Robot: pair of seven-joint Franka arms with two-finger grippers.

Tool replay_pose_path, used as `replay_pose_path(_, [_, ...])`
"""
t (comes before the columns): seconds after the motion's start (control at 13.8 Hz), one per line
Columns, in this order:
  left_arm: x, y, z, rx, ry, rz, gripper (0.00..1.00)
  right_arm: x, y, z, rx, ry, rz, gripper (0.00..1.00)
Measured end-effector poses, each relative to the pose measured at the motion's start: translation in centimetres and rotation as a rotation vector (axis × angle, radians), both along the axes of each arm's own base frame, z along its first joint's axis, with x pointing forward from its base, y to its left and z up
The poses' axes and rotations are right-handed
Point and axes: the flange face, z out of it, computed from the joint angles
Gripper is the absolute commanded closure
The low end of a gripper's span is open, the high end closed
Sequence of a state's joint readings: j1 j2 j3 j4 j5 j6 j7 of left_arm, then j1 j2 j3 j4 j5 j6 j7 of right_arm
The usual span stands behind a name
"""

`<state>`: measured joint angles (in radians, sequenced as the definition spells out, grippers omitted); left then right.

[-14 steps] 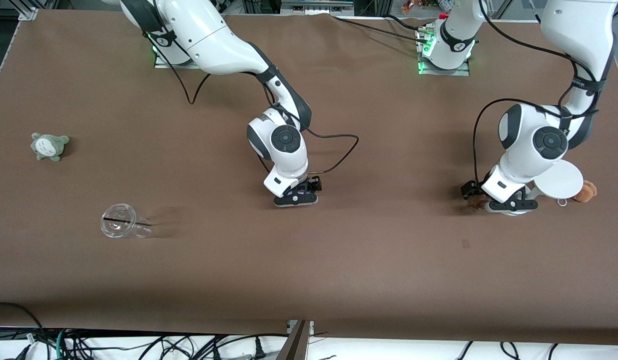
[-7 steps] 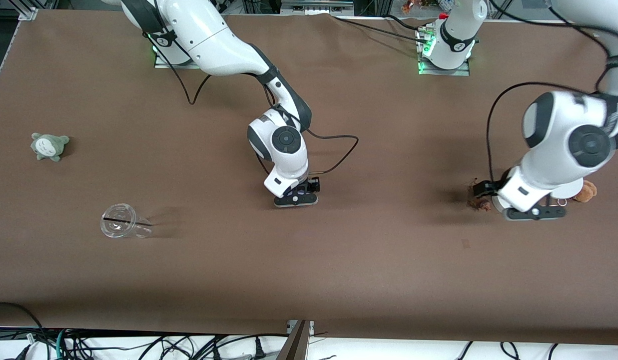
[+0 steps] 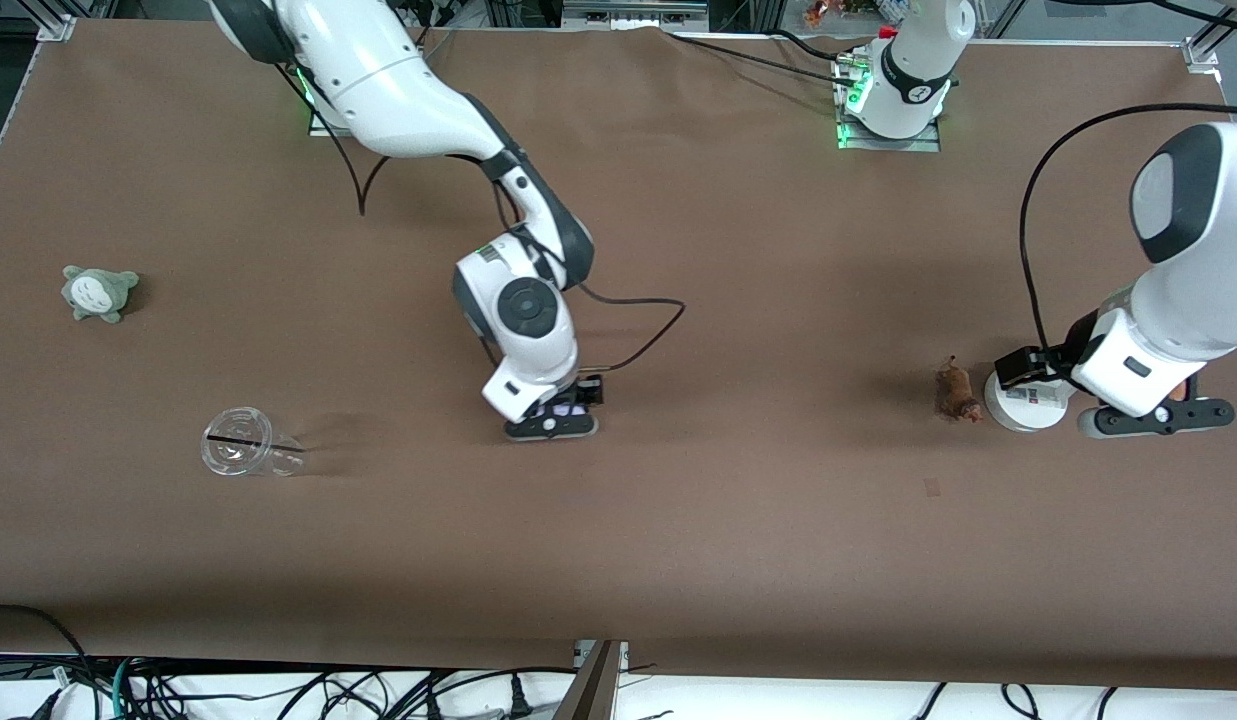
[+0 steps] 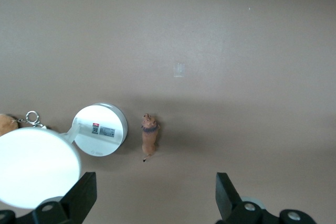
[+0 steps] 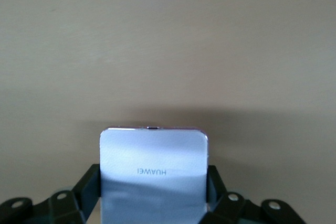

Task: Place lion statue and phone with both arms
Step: 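Set the lion beside the white cylinder while the right gripper lifts the phone, then carry the phone toward the glass cup while the left gripper withdraws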

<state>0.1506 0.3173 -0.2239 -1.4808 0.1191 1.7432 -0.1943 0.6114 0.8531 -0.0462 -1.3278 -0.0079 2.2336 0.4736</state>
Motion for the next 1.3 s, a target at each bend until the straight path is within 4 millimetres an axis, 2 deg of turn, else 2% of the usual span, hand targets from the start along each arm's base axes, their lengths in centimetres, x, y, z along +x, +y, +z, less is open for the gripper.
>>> replay_pose_path(0.22, [-0.5, 0.9, 5.2, -0.043, -0.016, 0.039, 0.00, 2.9, -7.1, 2.6, 0.002, 0.041, 0.020, 0.64])
replay_pose_path(0.36, [-1.7, 2.8, 8.7, -0.041, -0.051, 0.086, 0.00, 3.9, -12.6, 3.3, 0.017, 0.067, -0.016, 0.64])
replay_pose_path(0.51, [-3.3, 4.0, 11.1, -0.042, -0.054, 0.113, 0.00, 4.3, -18.1, 2.9, 0.029, 0.101, -0.070, 0.64])
replay_pose_path(0.58, [-4.3, 3.6, 11.8, -0.039, -0.040, 0.108, 0.00, 4.3, -20.5, 2.3, 0.032, 0.105, -0.079, 0.64])
replay_pose_path(0.72, [-5.8, 2.0, 12.1, -0.032, 0.005, 0.085, 0.00, 3.9, -23.9, 0.6, 0.039, 0.075, -0.075, 0.64])
replay_pose_path(0.8, [-6.0, 1.4, 11.7, -0.033, 0.022, 0.076, 0.00, 3.6, -24.7, -0.6, 0.041, 0.057, -0.075, 0.64])
replay_pose_path(0.94, [-6.1, 1.0, 10.9, -0.053, 0.041, 0.074, 0.00, 2.8, -25.0, -2.0, 0.044, 0.039, -0.075, 0.64])
replay_pose_path(1.09, [-6.6, 1.1, 10.6, -0.059, 0.055, 0.078, 0.00, 2.7, -24.7, -2.3, 0.047, 0.023, -0.069, 0.62])
replay_pose_path(1.23, [-7.1, 1.1, 10.5, -0.057, 0.059, 0.078, 0.00, 2.9, -25.4, -2.4, 0.048, 0.005, -0.048, 0.59])
replay_pose_path(1.3, [-7.1, 1.1, 10.5, -0.056, 0.062, 0.080, 0.00, 3.1, -26.0, -2.7, 0.048, -0.009, -0.039, 0.52])
